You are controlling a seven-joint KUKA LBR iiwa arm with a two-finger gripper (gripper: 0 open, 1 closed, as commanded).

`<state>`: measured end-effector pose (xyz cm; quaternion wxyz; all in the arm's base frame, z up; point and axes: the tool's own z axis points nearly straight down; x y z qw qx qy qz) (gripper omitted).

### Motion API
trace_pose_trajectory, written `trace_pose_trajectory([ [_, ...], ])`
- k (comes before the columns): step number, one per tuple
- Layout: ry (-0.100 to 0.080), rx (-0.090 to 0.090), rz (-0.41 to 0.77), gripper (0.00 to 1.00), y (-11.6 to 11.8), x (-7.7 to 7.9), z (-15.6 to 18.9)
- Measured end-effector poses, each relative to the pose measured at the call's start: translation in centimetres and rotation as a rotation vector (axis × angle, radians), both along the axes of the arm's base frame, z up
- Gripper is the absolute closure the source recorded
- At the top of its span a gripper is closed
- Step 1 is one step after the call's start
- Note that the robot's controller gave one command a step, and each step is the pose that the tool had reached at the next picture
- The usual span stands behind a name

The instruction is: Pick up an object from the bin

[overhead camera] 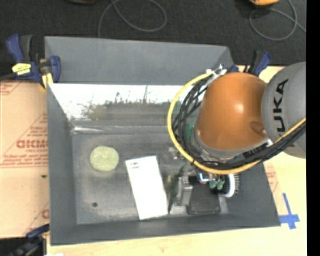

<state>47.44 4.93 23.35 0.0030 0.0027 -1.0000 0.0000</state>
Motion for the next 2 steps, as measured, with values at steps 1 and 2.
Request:
trace_pose_trajectory([
  [1, -0.009, 0.001, -0.003, 0.00, 0.0, 0.1, 0.4],
  [2, -0.013, -0.001, 0.106, 0.00, -3.0, 2.0, -5.4],
])
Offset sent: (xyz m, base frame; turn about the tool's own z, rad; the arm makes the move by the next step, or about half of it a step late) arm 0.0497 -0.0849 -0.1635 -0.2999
